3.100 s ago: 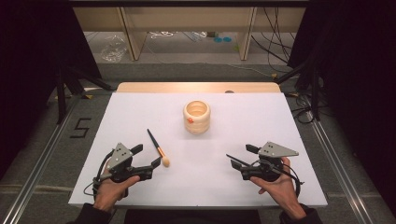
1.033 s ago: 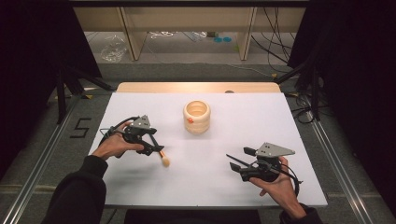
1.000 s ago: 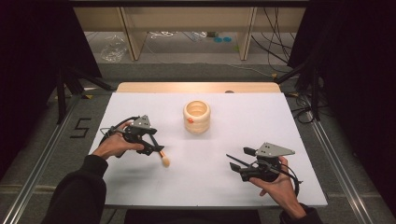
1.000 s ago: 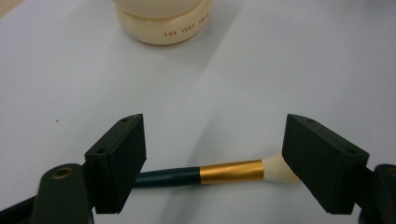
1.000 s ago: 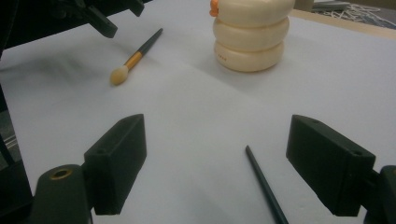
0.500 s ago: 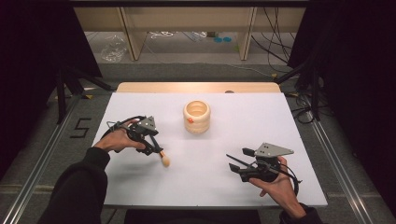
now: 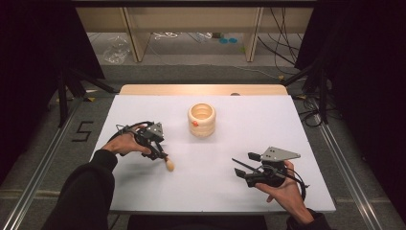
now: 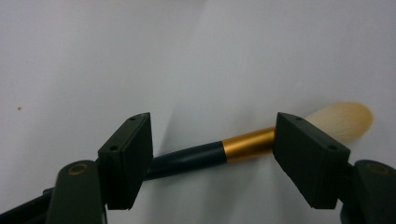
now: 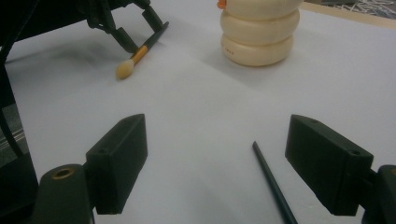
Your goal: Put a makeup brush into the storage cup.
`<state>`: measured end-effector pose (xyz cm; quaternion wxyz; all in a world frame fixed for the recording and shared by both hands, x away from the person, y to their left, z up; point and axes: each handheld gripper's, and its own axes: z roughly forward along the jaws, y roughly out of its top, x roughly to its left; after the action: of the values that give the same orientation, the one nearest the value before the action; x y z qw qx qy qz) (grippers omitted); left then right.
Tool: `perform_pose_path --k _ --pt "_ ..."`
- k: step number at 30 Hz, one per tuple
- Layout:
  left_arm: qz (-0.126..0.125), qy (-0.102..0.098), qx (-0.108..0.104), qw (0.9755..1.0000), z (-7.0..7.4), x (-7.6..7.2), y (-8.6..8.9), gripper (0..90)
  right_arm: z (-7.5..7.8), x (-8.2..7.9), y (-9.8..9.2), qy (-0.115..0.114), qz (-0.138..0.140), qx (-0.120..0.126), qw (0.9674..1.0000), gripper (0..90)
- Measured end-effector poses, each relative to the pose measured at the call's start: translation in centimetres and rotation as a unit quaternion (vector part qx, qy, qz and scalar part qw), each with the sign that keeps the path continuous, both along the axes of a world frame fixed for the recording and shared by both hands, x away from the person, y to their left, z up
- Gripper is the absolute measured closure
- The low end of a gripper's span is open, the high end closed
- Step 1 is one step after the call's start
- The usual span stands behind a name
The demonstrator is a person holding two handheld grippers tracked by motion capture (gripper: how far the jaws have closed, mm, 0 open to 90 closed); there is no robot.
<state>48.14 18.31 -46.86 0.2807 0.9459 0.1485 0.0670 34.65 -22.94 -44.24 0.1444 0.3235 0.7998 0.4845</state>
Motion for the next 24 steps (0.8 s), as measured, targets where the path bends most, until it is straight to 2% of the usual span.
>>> perform_pose_path --k 3,5,8,12,18,24 --pt "-0.006 -0.004 0.001 1.0000 -0.10 -0.08 -0.11 28.9 0.01 -0.04 0.07 0.004 0.001 0.002 1.0000 22.1" --pt "-0.012 0.003 0.000 0.9999 -0.30 -0.20 -0.23 29.3 0.03 -0.04 0.07 0.005 0.001 0.000 1.0000 22.2" --pt "-0.024 0.001 0.005 0.9997 -0.40 -0.22 -0.28 29.6 -0.03 0.01 0.09 0.003 0.003 -0.002 1.0000 22.2" --pt "-0.022 0.008 -0.001 0.9997 -0.50 -0.17 -0.28 30.8 -0.03 0.02 0.09 0.004 0.003 -0.003 1.0000 22.3" --pt "-0.022 0.006 0.007 0.9997 -0.35 -0.13 -0.14 34.9 -0.02 0.02 0.10 0.007 0.004 -0.002 1.0000 22.4" --pt "-0.017 0.016 0.019 0.9995 -0.18 -0.12 0.08 38.8 0.00 0.03 0.06 0.007 0.002 -0.005 1.0000 22.5"
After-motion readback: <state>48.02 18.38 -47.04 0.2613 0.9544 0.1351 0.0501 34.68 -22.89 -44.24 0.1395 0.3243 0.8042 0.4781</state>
